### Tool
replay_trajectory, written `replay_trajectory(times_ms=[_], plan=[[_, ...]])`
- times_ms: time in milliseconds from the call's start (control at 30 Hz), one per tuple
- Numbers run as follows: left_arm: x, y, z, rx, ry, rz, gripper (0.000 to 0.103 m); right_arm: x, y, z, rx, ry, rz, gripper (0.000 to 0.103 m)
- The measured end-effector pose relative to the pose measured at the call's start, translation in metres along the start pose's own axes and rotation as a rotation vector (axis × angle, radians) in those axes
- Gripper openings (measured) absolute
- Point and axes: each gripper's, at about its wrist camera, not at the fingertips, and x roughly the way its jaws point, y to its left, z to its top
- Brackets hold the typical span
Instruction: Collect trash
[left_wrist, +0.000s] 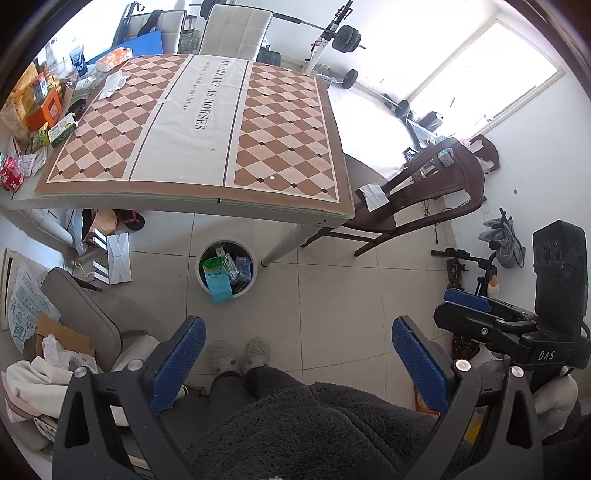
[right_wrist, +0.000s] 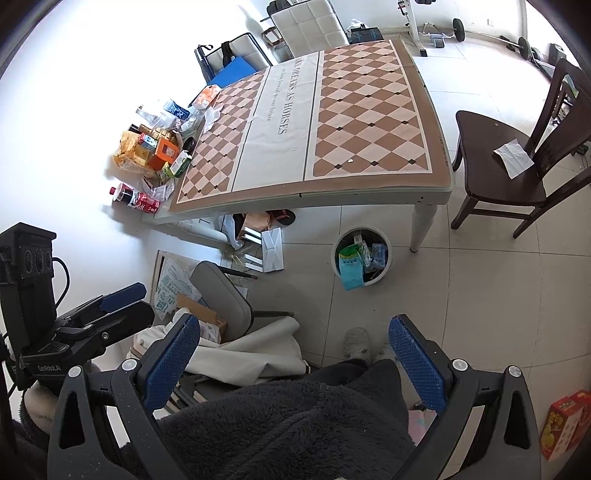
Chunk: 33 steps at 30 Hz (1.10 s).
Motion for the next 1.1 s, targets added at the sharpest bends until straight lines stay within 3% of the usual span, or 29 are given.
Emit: replay_trajectory(times_ms=[1100], plan=[[0.014,-0.009,0.001,-0.02,0.009,-0.002,0.103,0.0,-0.021,-0.003,-0.002,0.019,-0.02,0.103]])
